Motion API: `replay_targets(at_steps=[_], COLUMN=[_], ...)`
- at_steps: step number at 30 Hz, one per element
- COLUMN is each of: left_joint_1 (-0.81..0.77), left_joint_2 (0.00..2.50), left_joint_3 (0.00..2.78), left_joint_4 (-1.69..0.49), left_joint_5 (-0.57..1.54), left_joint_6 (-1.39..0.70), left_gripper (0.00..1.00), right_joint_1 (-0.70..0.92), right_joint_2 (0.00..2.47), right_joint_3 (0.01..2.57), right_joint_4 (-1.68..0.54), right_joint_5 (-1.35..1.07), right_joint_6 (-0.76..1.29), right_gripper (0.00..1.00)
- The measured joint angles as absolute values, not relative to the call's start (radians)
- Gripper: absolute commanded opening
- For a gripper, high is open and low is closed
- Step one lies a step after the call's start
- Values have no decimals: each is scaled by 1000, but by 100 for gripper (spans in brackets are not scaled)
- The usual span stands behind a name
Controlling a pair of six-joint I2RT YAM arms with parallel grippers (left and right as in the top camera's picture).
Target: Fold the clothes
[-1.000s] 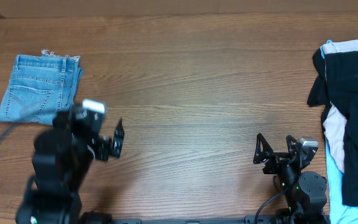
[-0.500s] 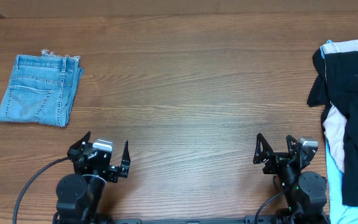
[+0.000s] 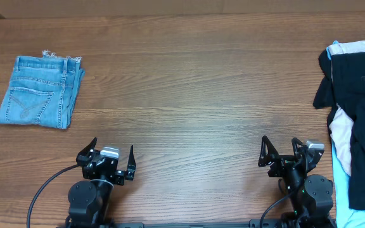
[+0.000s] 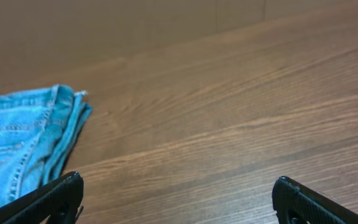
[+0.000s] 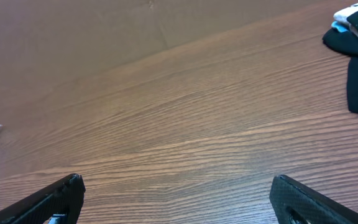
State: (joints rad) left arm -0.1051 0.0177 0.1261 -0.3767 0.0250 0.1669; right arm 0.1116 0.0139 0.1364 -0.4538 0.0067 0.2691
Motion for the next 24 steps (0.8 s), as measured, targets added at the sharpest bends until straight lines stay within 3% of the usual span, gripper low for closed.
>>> replay_targets(at_steps=[24], left_joint_1=[-105], left_joint_2=[18], left_joint_3=[114], left_joint_4=[-358], left_joint_5=[25], left_joint_6=[167], left_gripper=[100], right_joint_1=[112], right_joint_2=[14], right_joint_3=[136], right_joint_4=[-454], right_joint_5=[7], right_joint_6=[269], right_gripper=[100])
